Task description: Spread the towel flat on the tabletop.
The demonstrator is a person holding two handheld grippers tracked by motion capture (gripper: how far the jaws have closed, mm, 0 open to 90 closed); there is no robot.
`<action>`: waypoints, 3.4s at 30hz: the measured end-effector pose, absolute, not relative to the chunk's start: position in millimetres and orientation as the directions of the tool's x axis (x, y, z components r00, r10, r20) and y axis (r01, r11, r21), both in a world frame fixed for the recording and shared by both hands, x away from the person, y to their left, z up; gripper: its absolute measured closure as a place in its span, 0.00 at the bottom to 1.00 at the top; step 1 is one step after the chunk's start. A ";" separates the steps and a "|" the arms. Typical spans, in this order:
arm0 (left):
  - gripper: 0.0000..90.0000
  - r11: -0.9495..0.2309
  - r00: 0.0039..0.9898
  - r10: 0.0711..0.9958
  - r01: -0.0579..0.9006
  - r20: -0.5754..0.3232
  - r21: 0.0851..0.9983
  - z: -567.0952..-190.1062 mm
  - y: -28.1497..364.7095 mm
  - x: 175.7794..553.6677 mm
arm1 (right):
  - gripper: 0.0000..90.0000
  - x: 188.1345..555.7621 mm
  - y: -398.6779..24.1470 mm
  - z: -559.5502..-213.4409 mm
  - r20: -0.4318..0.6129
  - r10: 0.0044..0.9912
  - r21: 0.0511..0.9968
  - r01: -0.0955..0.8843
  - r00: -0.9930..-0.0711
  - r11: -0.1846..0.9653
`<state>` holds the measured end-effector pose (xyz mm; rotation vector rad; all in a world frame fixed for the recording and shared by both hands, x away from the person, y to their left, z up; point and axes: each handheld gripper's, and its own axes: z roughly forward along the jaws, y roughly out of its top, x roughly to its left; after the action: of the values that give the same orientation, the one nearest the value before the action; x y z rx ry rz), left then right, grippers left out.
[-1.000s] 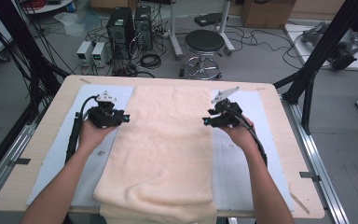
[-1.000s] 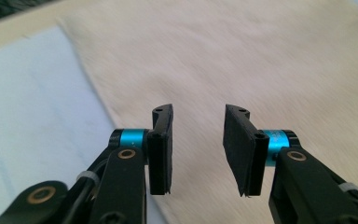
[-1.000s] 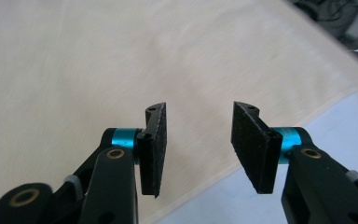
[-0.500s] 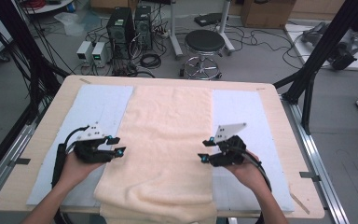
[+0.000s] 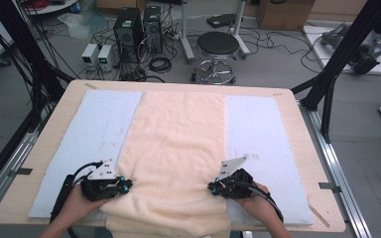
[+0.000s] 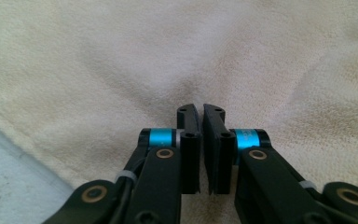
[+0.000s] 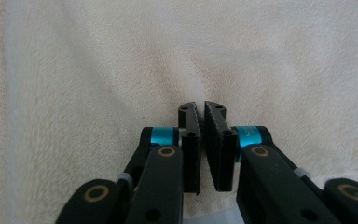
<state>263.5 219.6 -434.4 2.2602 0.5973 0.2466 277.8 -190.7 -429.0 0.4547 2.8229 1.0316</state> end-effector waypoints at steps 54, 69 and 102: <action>0.72 -0.542 0.927 0.373 0.259 -0.047 0.800 -417.3 233.0 199.7 | 0.70 223.6 -200.6 -403.3 -0.016 0.237 0.696 0.159 -0.971 0.700; 0.97 -0.605 0.927 0.366 0.299 -0.075 0.738 -437.4 226.5 211.1 | 0.96 234.4 -202.3 -432.4 -0.006 0.249 0.667 0.182 -0.968 0.723; 0.95 -0.623 0.940 0.335 0.272 -0.064 0.734 -431.2 223.5 207.5 | 0.97 253.1 -209.9 -431.0 0.082 0.233 0.677 0.226 -0.969 0.700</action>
<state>207.5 223.5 -431.2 2.2764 0.4267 0.0998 253.1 -209.9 -431.0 0.3895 2.8869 1.1482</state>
